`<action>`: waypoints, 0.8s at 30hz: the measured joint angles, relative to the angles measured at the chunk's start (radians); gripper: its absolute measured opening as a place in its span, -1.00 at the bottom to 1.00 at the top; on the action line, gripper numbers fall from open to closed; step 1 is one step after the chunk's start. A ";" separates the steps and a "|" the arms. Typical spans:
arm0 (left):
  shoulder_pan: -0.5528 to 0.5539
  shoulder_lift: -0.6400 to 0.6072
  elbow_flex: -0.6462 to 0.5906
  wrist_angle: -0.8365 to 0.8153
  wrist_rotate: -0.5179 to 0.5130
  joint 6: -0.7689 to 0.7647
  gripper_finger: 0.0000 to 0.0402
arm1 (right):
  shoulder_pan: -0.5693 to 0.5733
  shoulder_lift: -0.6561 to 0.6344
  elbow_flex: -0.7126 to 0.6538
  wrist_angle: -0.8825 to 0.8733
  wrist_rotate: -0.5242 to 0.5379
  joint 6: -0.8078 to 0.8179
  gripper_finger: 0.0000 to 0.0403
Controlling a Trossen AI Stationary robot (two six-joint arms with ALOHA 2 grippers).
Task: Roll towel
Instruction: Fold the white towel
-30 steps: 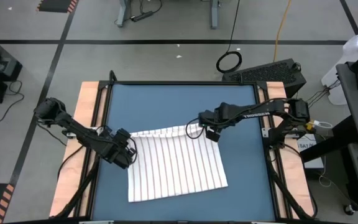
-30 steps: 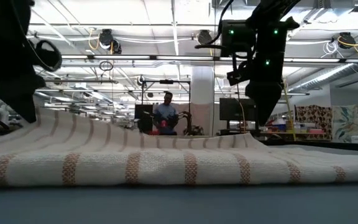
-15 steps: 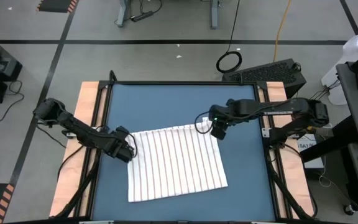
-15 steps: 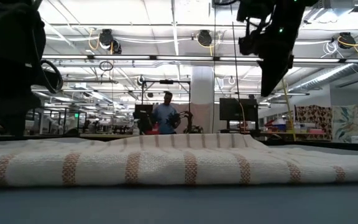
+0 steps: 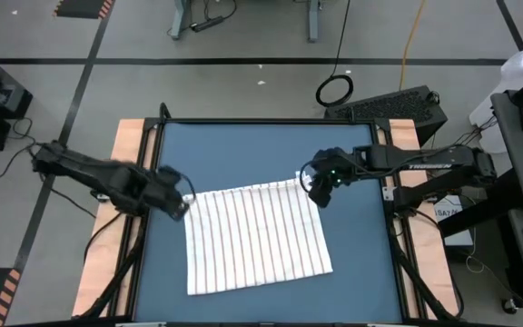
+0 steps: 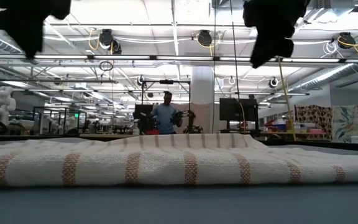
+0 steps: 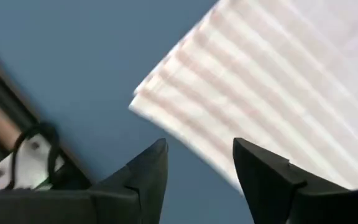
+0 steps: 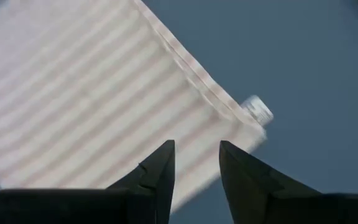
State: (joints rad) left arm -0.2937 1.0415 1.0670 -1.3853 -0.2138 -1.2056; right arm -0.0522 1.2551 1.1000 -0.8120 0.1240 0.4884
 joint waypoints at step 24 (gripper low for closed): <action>0.484 0.351 -0.207 0.466 0.298 0.573 -0.56 | -0.228 0.177 -0.244 0.459 -0.356 -0.157 -0.96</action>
State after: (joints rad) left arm 0.1907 1.3926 0.8595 -0.9197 0.0840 -0.6327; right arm -0.2799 1.4320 0.8559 -0.3532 -0.2324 0.3316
